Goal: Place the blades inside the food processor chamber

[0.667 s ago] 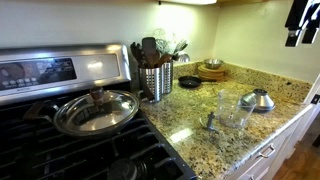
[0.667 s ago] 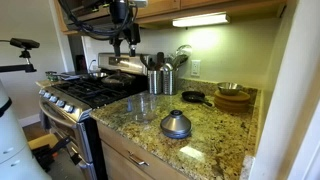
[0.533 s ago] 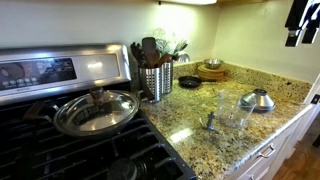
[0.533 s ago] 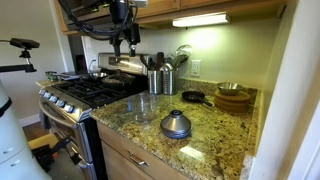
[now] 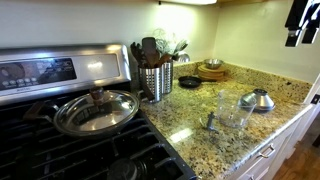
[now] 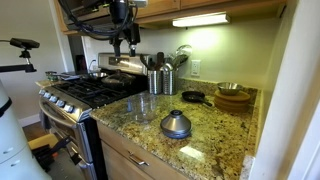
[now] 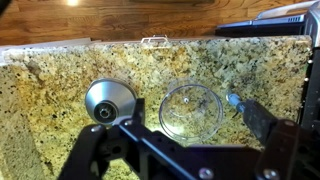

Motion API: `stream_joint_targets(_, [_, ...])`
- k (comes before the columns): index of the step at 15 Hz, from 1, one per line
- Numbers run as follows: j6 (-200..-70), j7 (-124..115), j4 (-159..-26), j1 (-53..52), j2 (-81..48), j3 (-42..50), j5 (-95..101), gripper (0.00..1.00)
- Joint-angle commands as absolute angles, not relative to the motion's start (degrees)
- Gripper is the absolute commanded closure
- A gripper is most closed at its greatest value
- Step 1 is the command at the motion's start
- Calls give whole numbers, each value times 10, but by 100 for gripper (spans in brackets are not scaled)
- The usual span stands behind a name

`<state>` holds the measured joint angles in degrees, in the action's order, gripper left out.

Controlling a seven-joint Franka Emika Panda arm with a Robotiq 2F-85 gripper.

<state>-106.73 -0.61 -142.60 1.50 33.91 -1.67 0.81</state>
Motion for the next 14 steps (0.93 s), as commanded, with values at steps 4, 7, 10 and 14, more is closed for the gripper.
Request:
stream_joint_targets(4, [-1066, -9, -1425, 10, 339, -12, 11, 0])
stream_joint_targets(7, [-1066, -9, -1425, 10, 339, -12, 11, 0])
stream_joint_targets(10, [-1066, -9, -1425, 10, 339, -12, 11, 0])
stream_joint_targets(14, [-1148, -23, -1409, 10, 308, -17, 7, 0])
